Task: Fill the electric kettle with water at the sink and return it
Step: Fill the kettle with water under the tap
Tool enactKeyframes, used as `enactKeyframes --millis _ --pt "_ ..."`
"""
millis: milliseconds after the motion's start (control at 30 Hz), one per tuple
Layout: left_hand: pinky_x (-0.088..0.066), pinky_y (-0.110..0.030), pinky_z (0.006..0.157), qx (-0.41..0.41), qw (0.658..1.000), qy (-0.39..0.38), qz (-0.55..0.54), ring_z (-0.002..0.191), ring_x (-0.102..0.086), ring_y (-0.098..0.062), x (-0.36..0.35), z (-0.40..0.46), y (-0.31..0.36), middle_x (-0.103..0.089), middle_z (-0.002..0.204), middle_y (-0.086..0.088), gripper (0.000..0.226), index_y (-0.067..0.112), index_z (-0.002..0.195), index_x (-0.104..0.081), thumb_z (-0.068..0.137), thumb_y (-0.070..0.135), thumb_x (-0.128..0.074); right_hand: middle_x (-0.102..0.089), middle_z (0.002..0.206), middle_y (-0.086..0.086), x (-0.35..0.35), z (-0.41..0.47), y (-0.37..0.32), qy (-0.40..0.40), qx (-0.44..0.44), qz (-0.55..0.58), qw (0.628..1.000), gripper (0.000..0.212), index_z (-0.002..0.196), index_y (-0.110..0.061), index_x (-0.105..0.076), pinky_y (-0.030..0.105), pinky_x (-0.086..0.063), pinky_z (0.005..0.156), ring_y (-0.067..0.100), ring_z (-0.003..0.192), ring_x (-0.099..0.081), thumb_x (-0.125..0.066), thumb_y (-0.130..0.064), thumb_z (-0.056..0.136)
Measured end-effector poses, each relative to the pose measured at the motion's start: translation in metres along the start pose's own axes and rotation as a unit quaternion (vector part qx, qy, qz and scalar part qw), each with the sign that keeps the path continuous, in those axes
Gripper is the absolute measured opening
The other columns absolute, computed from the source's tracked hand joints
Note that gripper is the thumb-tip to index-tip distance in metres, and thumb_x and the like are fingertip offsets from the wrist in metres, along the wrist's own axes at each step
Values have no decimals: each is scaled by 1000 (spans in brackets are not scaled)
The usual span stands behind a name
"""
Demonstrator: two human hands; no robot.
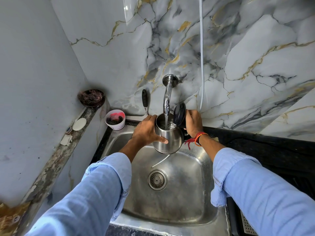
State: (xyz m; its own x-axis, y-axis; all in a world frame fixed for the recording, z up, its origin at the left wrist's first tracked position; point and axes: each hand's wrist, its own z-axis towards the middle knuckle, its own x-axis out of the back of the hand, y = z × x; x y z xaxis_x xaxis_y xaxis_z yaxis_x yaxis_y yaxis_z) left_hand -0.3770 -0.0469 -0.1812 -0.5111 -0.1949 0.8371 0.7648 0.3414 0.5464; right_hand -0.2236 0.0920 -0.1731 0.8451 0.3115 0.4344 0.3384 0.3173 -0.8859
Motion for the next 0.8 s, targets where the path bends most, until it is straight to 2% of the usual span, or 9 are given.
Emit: enactKeyframes --millis 133,233,333,433,500,567,633,700,800 --pt "-52 -45 94 5 1000 -6 -5 115 -58 -26 -1 1 -2 -59 126 -3 112 22 136 -49 42 65 -92 -60 63 33 -1 2 1 -5 -1 1 1000 66 65 10 -60 46 -47 52 38 56 -53 -42 -47 92" --pt "-52 -45 94 3 1000 -8 -12 115 -57 -25 -1 3 -5 -59 125 -2 113 23 136 -50 41 67 -91 -53 54 18 -2 4 1 -13 -7 6 1000 68 61 9 -58 35 -39 52 25 54 -48 -42 -50 91" --pt "-51 -44 95 2 1000 -8 -28 115 -55 -23 -1 5 -7 -57 124 -1 113 22 136 -50 41 66 -92 -43 45 0 -3 6 -2 -3 -10 -1 1000 56 47 -14 -47 27 -31 50 17 46 -40 -44 -50 90" --pt "-46 -39 103 5 996 -30 -84 122 -50 -22 0 12 -10 -53 127 -2 113 19 140 -49 44 56 -97 -35 41 -8 -3 7 -5 19 -16 -4 1000 52 44 -23 -39 26 -24 47 6 39 -32 -45 -49 89" --pt "-45 -34 104 41 980 -42 -193 125 -51 -21 6 20 -10 -51 133 -4 113 19 148 -43 52 46 -98 -34 41 -8 -4 8 -5 29 -24 2 999 53 43 -22 -39 26 -23 47 8 40 -31 -46 -50 88" --pt "-51 -25 86 85 945 -39 -313 111 -59 -20 12 29 -7 -55 127 -6 95 21 146 -47 65 33 -95 -34 39 -9 -5 7 -3 39 -33 7 999 54 42 -22 -39 26 -22 46 6 38 -30 -48 -53 86" --pt "-52 -22 71 101 927 -15 -360 93 -64 -19 15 37 2 -60 117 -10 59 17 131 -60 79 29 -86 -34 35 -10 -5 7 -3 43 -37 15 998 56 41 -22 -39 25 -23 43 5 35 -31 -47 -60 82" --pt "-55 -36 77 84 933 14 -350 88 -67 -31 13 41 11 -65 108 -21 35 6 116 -69 88 26 -78 -34 31 -10 -5 7 -2 46 -38 24 998 55 40 -23 -38 25 -23 43 4 34 -34 -46 -60 80" --pt "-53 -52 95 51 952 32 -302 103 -65 -42 3 41 15 -64 107 -29 31 3 112 -72 94 28 -72 -37 31 -11 -4 10 -1 51 -44 29 997 54 41 -23 -37 26 -23 46 5 34 -35 -49 -53 83"
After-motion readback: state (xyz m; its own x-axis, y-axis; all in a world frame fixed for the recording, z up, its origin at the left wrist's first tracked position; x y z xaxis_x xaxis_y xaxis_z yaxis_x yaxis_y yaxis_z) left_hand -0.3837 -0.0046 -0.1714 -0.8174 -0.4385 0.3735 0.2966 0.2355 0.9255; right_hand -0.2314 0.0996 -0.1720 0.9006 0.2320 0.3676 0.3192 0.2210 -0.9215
